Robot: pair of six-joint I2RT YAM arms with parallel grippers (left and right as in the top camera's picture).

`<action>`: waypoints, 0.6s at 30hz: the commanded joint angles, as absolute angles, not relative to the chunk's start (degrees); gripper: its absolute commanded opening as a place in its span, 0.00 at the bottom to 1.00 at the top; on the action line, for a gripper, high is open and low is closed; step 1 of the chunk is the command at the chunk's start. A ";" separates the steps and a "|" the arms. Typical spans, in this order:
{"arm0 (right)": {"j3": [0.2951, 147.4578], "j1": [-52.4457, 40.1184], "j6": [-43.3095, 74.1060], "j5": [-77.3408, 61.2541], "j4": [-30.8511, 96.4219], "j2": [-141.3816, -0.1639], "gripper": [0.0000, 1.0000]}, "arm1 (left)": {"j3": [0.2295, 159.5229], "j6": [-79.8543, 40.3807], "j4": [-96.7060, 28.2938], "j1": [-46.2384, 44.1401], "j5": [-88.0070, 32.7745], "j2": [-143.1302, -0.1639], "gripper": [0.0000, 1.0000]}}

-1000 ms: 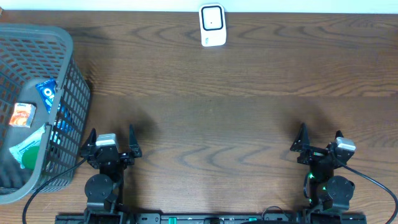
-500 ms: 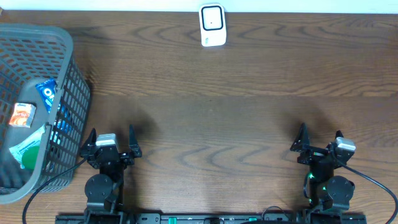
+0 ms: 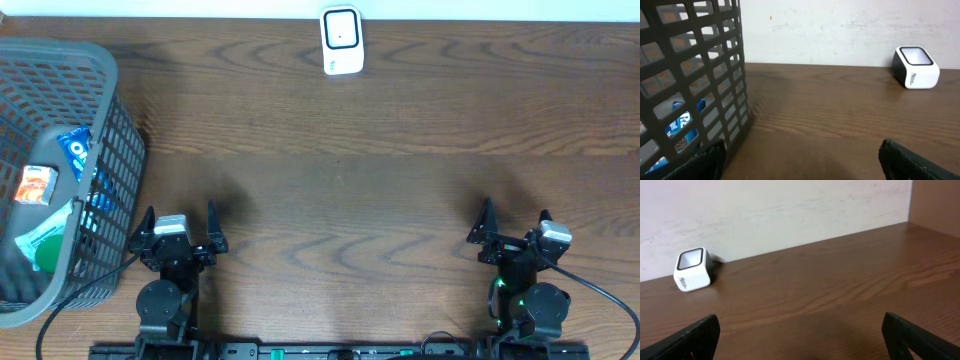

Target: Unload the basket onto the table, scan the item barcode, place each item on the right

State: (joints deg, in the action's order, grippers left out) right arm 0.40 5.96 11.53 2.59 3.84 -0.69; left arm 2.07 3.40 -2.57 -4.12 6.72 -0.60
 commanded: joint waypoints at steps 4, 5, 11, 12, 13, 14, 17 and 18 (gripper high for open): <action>0.32 5.58 11.94 3.09 4.01 -0.38 0.99 | 5.85 -0.12 -4.34 -3.77 6.63 -0.34 0.98; 0.32 5.58 11.94 3.09 4.01 -0.38 0.99 | 6.68 -1.52 -5.06 -3.77 6.61 -0.34 0.98; 0.32 5.58 11.94 3.09 4.01 -0.38 0.99 | 13.02 -5.04 -11.92 -3.77 6.39 -1.83 0.98; 0.32 5.58 11.94 3.09 4.01 -0.38 0.99 | 14.15 -5.04 -13.37 -3.77 6.39 -2.46 0.98; 0.32 5.58 11.94 3.09 4.01 -0.38 0.99 | 15.68 -5.04 -15.29 -3.77 6.39 -3.36 0.98; 0.32 5.58 11.94 3.09 4.01 -0.38 0.99 | 17.32 -5.04 -17.28 -3.77 6.39 -4.43 0.98; 0.32 5.58 11.94 3.09 4.01 -0.38 0.99 | 22.92 -5.02 -22.52 -3.77 5.98 -9.06 0.98; 0.32 5.58 11.94 3.09 4.01 -0.38 0.99 | 24.21 -4.99 -23.31 -3.77 5.45 -10.26 0.98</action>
State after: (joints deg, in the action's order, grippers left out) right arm 0.40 5.96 11.53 2.57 3.86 -0.69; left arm 18.92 -4.29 -21.30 -4.12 6.66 -6.35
